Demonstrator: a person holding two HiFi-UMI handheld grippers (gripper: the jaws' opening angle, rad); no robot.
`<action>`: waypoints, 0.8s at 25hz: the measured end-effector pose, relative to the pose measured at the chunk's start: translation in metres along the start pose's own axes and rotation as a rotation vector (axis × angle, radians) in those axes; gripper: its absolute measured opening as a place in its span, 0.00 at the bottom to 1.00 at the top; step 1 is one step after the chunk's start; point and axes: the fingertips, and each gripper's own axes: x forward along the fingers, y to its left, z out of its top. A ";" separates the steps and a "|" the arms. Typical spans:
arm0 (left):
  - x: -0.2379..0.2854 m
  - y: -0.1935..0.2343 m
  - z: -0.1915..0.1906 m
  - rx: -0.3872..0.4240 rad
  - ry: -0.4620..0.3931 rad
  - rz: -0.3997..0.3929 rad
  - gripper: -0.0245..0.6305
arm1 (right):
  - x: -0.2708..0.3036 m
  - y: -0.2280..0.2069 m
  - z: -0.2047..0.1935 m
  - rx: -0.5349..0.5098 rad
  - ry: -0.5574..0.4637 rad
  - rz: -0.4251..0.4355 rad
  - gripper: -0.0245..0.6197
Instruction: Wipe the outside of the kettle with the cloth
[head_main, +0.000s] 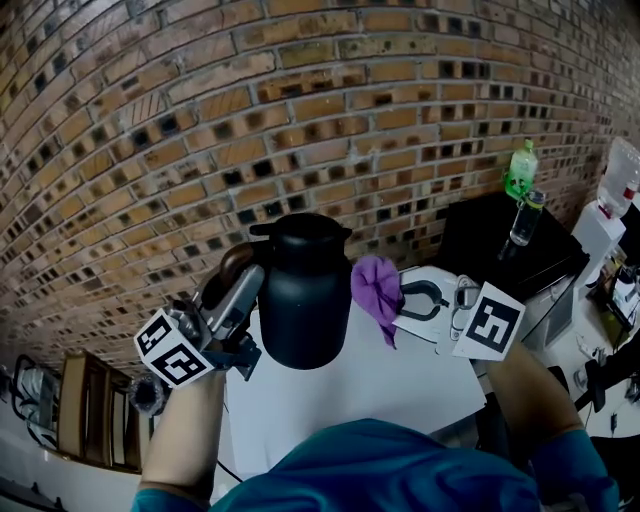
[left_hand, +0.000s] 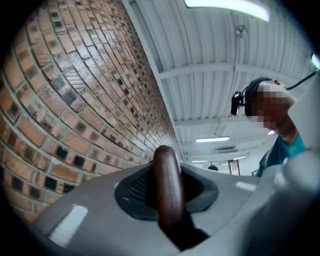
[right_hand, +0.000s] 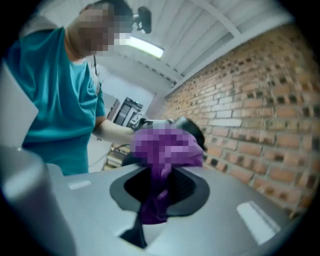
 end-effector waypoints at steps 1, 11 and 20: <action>0.003 -0.001 -0.005 0.025 0.035 0.018 0.19 | 0.001 -0.010 0.009 -0.080 0.069 -0.043 0.14; 0.015 -0.001 -0.032 0.078 0.136 0.061 0.19 | 0.033 -0.017 0.018 -0.388 0.295 -0.051 0.14; 0.004 -0.007 -0.022 0.038 0.094 0.010 0.19 | 0.020 -0.039 -0.039 -0.273 0.350 -0.084 0.14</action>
